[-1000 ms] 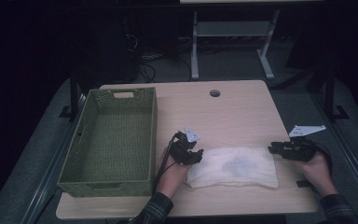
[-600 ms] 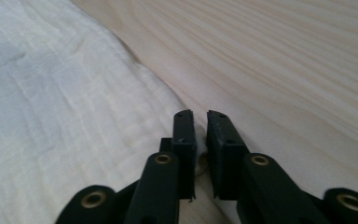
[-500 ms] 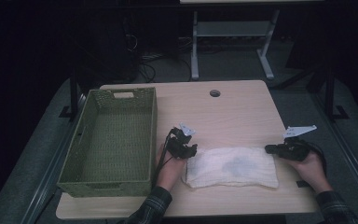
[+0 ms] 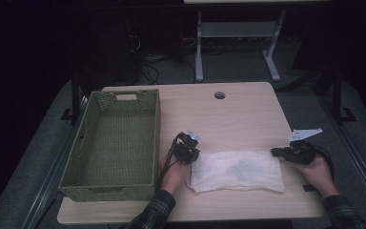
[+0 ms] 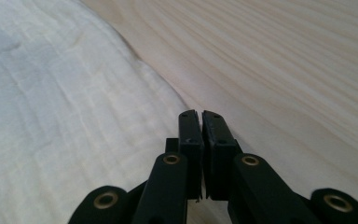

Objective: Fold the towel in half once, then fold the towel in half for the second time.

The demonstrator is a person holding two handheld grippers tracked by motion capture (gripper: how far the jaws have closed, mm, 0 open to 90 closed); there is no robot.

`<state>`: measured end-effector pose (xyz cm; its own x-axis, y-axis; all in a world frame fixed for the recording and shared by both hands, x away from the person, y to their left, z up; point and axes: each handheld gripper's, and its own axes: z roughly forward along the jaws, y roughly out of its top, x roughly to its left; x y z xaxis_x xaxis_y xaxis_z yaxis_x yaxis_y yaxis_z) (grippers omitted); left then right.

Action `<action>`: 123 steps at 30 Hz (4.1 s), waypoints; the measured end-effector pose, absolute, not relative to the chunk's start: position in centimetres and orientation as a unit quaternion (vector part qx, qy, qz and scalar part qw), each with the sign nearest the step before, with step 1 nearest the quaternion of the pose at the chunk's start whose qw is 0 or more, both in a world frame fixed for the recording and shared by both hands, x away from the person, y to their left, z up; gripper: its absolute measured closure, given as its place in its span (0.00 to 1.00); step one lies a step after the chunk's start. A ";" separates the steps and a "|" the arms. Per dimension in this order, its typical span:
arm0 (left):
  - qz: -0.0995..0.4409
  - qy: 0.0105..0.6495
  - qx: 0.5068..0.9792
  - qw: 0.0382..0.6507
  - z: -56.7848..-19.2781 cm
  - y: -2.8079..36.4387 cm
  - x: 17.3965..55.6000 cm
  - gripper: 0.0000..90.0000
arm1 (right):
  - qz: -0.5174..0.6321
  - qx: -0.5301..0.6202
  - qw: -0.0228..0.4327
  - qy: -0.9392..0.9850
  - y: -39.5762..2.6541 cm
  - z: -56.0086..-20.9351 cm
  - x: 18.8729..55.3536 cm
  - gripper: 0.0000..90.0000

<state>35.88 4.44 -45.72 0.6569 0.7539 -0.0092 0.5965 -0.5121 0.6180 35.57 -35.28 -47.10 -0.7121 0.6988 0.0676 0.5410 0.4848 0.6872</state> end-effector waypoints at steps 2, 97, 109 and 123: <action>0.133 0.393 0.857 0.306 -45.6 4.5 35.9 0.96 | 0.353 0.368 0.112 0.853 -35.4 -47.0 35.6 0.97; 0.164 0.351 0.854 0.347 -43.6 5.0 28.1 0.74 | 0.427 0.335 0.093 0.835 -37.7 -44.8 28.6 0.83; 0.083 0.340 0.874 0.336 -44.9 4.5 29.4 0.87 | 0.381 0.313 0.063 0.868 -35.0 -46.3 28.9 0.99; 0.093 0.334 0.872 0.344 -44.6 4.9 29.2 0.76 | 0.401 0.316 0.055 0.858 -35.5 -45.8 28.2 1.00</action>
<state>29.21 4.89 -44.55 0.7594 0.6471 -0.0674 0.5187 -0.5397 0.6630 28.17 -35.49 -45.79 -0.7941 0.5864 0.1597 0.4986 0.4784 0.7228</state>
